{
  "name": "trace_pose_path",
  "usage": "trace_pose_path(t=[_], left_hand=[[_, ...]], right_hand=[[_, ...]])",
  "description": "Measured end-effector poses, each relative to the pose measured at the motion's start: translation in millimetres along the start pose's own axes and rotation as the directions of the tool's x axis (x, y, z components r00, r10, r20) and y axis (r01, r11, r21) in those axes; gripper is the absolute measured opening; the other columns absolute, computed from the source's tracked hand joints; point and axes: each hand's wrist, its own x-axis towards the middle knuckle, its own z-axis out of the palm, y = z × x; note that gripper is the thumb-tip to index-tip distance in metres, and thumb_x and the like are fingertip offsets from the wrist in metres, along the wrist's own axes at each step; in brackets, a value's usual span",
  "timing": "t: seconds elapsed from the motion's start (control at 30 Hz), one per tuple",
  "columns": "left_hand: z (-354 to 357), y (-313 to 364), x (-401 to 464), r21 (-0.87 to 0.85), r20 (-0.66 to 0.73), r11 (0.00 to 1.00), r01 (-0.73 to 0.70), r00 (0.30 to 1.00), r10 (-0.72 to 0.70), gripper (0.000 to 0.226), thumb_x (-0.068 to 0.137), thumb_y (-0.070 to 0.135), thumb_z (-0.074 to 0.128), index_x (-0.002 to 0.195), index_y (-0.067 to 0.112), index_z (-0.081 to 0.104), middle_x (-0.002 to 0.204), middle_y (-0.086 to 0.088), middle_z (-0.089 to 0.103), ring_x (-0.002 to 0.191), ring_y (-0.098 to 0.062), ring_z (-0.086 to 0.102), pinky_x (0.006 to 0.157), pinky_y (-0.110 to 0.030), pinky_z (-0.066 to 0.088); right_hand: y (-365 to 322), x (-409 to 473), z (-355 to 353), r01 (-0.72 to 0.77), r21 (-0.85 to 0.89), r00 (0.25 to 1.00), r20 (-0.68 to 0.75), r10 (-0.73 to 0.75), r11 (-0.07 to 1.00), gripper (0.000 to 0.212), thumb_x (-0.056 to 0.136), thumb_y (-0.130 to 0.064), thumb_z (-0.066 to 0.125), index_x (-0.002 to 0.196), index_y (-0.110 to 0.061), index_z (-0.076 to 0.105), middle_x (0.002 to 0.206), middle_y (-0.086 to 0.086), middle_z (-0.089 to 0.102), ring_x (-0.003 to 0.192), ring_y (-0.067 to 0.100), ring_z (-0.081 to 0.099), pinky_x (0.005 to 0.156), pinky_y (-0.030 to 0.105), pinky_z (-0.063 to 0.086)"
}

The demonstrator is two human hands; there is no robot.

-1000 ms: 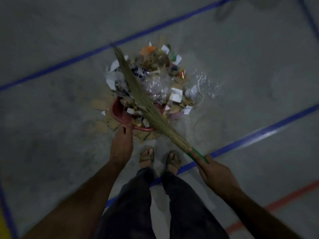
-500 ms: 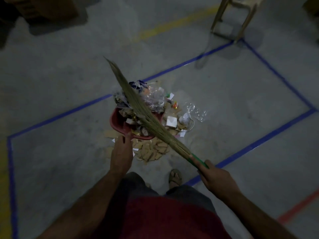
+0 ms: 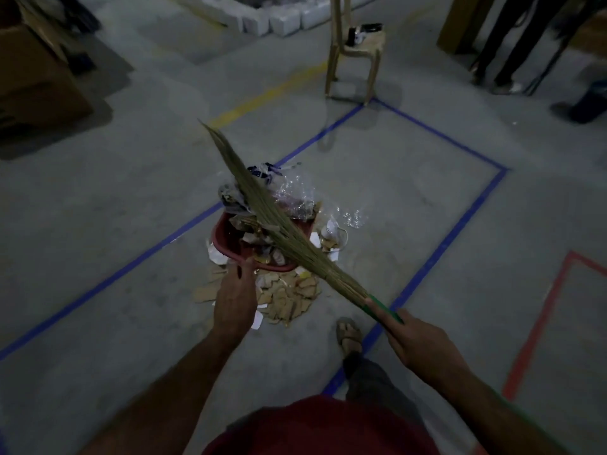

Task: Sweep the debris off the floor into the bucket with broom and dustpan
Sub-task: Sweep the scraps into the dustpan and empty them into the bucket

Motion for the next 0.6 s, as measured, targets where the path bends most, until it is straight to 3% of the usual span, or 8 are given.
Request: trace_pose_path(t=[0.13, 0.2, 0.3, 0.4, 0.5, 0.57, 0.6], left_hand=[[-12.0, -12.6, -31.6, -0.010, 0.064, 0.995, -0.096, 0.993, 0.096, 0.043, 0.092, 0.010, 0.057, 0.134, 0.016, 0.047, 0.101, -0.012, 0.053, 0.084, -0.029, 0.055, 0.063, -0.038, 0.050], [-16.2, -11.4, -47.7, -0.015, 0.090, 0.987, -0.159, 0.983, 0.159, 0.048, 0.090, 0.008, 0.056, 0.136, 0.016, 0.045, 0.107, -0.011, 0.052, 0.088, -0.030, 0.055, 0.066, -0.042, 0.051], [-20.2, 0.9, -65.7, 0.000, 0.117, 0.977, -0.215, 0.970, 0.213, 0.056, 0.091, 0.013, 0.058, 0.143, 0.021, 0.040, 0.103, -0.010, 0.051, 0.088, -0.029, 0.053, 0.067, -0.043, 0.049], [-25.9, 22.4, -88.1, -0.033, 0.157, 0.961, -0.273, 0.949, 0.275, 0.056, 0.090, 0.011, 0.061, 0.141, 0.023, 0.041, 0.104, -0.009, 0.052, 0.087, -0.028, 0.054, 0.065, -0.037, 0.047], [-29.3, 52.4, -110.4, -0.089, 0.153, 0.939, -0.332, 0.927, 0.342, 0.043, 0.096, 0.013, 0.055, 0.137, 0.023, 0.046, 0.100, -0.007, 0.051, 0.081, -0.027, 0.053, 0.060, -0.036, 0.041], [-26.3, 73.9, -123.1, -0.200, 0.175, 0.930, -0.308, 0.923, 0.344, 0.036, 0.103, 0.020, 0.045, 0.137, 0.028, 0.044, 0.104, -0.005, 0.050, 0.087, -0.026, 0.053, 0.068, -0.039, 0.048], [-23.8, 85.2, -130.2, -0.218, 0.178, 0.916, -0.336, 0.909, 0.376, 0.037, 0.103, 0.021, 0.045, 0.139, 0.029, 0.042, 0.108, -0.005, 0.052, 0.090, -0.025, 0.053, 0.070, -0.037, 0.049]], right_hand=[[-47.6, -62.7, -1.2, -0.082, 0.027, 0.995, -0.054, 0.083, 0.996, 0.062, 0.094, -0.039, 0.042, 0.154, -0.034, 0.030, 0.083, -0.001, 0.056, 0.051, 0.006, 0.024, 0.041, 0.016, 0.015], [-69.0, -98.1, -4.4, -0.130, 0.043, 0.991, -0.040, 0.131, 0.991, 0.069, 0.089, -0.039, 0.055, 0.153, -0.034, 0.032, 0.078, -0.003, 0.053, 0.050, 0.006, 0.021, 0.042, 0.017, 0.010], [-86.0, -145.6, -6.1, -0.221, 0.051, 0.975, 0.024, 0.220, 0.974, 0.090, 0.077, -0.031, 0.078, 0.154, -0.038, 0.031, 0.075, -0.004, 0.049, 0.047, 0.008, 0.025, 0.040, 0.020, 0.018], [-91.6, -189.2, -5.8, -0.288, 0.078, 0.958, 0.015, 0.288, 0.954, 0.092, 0.079, -0.023, 0.077, 0.155, -0.036, 0.028, 0.075, -0.003, 0.048, 0.046, 0.007, 0.027, 0.040, 0.021, 0.023], [-94.7, -230.7, -7.5, -0.350, 0.053, 0.937, -0.002, 0.350, 0.935, 0.089, 0.076, -0.024, 0.080, 0.153, -0.032, 0.036, 0.073, -0.004, 0.050, 0.045, 0.006, 0.022, 0.043, 0.012, 0.010], [-92.4, -259.2, -6.8, -0.404, 0.056, 0.914, -0.002, 0.405, 0.913, 0.088, 0.077, -0.026, 0.079, 0.153, -0.034, 0.036, 0.076, -0.004, 0.051, 0.046, 0.006, 0.023, 0.044, 0.012, 0.000], [-92.1, -275.3, -7.3, -0.443, 0.068, 0.896, 0.030, 0.442, 0.894, 0.087, 0.081, -0.028, 0.075, 0.154, -0.037, 0.029, 0.079, -0.004, 0.053, 0.047, 0.006, 0.027, 0.043, 0.011, 0.003]])
